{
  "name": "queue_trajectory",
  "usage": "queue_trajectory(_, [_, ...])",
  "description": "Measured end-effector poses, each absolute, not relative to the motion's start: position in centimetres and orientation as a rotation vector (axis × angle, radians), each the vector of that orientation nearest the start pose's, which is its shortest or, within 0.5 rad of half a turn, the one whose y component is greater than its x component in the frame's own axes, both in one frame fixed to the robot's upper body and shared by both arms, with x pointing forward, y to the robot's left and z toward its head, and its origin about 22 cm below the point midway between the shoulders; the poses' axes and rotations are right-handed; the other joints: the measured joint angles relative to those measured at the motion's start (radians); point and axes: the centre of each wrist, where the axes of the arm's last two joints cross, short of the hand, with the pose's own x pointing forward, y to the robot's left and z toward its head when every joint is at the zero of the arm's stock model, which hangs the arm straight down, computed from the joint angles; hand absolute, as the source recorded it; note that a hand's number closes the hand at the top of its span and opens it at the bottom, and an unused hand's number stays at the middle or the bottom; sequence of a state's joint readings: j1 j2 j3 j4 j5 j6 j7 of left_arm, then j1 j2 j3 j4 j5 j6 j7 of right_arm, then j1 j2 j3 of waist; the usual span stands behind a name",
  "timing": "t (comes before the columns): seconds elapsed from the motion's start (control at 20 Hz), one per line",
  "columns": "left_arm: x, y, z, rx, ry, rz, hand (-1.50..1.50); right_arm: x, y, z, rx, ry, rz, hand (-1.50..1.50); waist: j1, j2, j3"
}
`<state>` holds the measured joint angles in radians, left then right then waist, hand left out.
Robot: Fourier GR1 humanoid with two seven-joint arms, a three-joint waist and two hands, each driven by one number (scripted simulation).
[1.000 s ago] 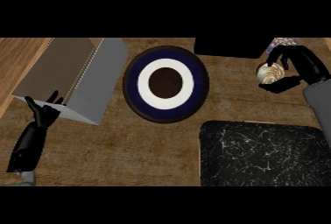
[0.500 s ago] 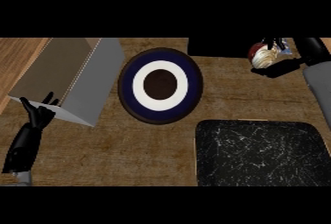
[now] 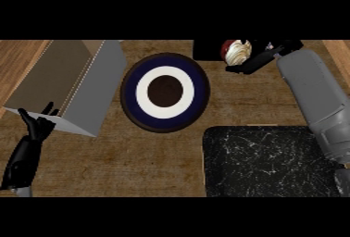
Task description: Pick the cupcake from the tray and place it in the plate
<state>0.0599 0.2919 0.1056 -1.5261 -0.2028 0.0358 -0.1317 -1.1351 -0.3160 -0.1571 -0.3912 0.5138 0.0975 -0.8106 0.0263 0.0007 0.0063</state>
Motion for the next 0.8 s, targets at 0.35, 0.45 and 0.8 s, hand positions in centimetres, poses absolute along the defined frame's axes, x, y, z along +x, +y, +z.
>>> queue_trajectory(0.35, [22.4,33.1,0.4,0.504,-1.577,-0.299,0.0,47.1,-16.5,14.7,-0.093,-2.069,1.0,1.5,-0.003,-0.001,0.001])
queue_trajectory(0.45, [22.5,33.2,0.3,0.501,-1.588,-0.302,0.0,47.0,-14.2,14.8,-0.084,-2.032,1.045,1.5,0.001,0.001,0.001])
queue_trajectory(0.8, [22.7,33.1,0.7,0.479,-1.577,-0.308,0.0,45.7,-9.0,12.0,-0.065,-1.939,1.137,1.5,0.01,0.004,-0.002])
